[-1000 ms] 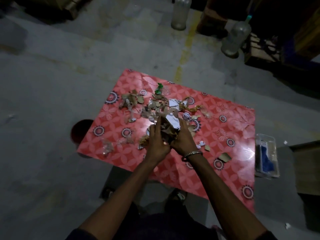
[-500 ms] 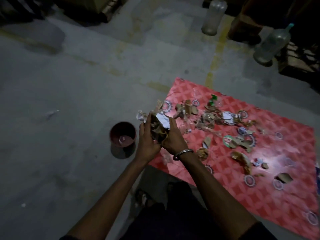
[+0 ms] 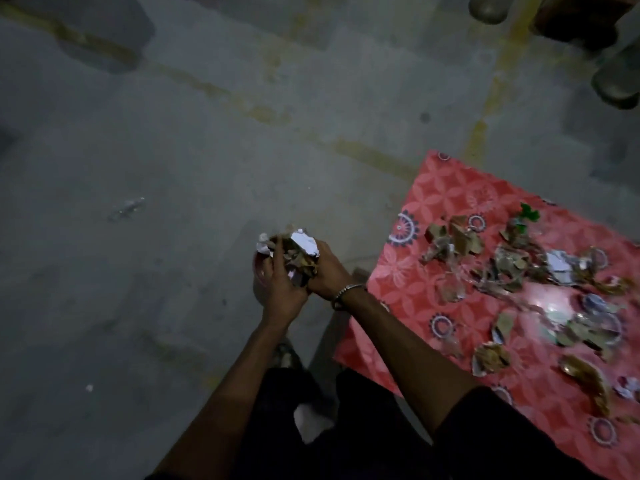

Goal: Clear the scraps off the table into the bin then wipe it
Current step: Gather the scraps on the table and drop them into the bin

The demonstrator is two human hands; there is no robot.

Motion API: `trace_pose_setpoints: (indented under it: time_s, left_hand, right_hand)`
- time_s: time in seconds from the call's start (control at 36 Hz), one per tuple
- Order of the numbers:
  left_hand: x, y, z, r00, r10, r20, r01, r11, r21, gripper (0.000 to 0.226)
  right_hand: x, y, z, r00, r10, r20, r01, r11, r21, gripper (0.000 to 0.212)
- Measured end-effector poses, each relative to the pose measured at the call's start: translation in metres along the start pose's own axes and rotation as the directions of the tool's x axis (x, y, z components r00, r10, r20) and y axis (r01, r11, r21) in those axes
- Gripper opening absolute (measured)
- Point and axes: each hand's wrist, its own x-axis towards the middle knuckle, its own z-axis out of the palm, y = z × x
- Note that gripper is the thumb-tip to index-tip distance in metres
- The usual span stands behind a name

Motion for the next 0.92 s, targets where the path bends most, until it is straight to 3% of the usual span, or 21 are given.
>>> trace_pose_setpoints:
  time_s: [0.14,0.28,0.42,0.47,0.58,0.72,0.83,0.92]
  left_hand:
    - [0.057,-0.079,0.009,0.998,0.008,0.069,-0.006,0.999,-0.033,0.121]
    - [0.110,-0.149,0.019,0.988,-0.013,0.155,0.017,1.000,-0.022,0.102]
    - [0.193,-0.263,0.042,0.983,0.061,0.174,-0.068,0.997,0.031,0.087]
    - [0.217,-0.315,0.058,0.979,-0.007,0.204,-0.013,0.995,0.100,0.084]
    - [0.250,-0.399,0.080,0.957,0.052,0.284,-0.093,0.987,0.131,0.084]
    - [0.290,-0.456,0.095,0.935,-0.067,0.347,0.013,0.988,0.156,0.097]
    - [0.309,-0.505,0.108,0.912,-0.041,0.409,-0.037,0.983,0.181,0.109]
    - [0.311,-0.515,0.110,0.902,-0.041,0.429,-0.067,0.970,0.234,0.102]
  right_hand:
    - [0.058,0.042,0.050,0.990,0.139,0.012,-0.139,0.986,0.092,0.087]
    - [0.108,0.094,0.105,0.968,0.250,-0.019,-0.246,0.963,0.110,0.073]
    - [0.184,0.161,0.172,0.949,0.300,-0.099,-0.280,0.944,0.172,0.072]
    - [0.209,0.197,0.203,0.949,0.308,-0.073,-0.294,0.943,0.157,0.068]
    - [0.252,0.265,0.260,0.884,0.466,0.028,-0.466,0.878,0.111,0.052]
    - [0.285,0.328,0.304,0.858,0.514,-0.013,-0.508,0.850,0.138,0.064]
    - [0.304,0.383,0.333,0.841,0.542,-0.007,-0.538,0.837,0.096,0.104]
    - [0.309,0.410,0.344,0.774,0.631,0.042,-0.632,0.775,-0.003,0.100]
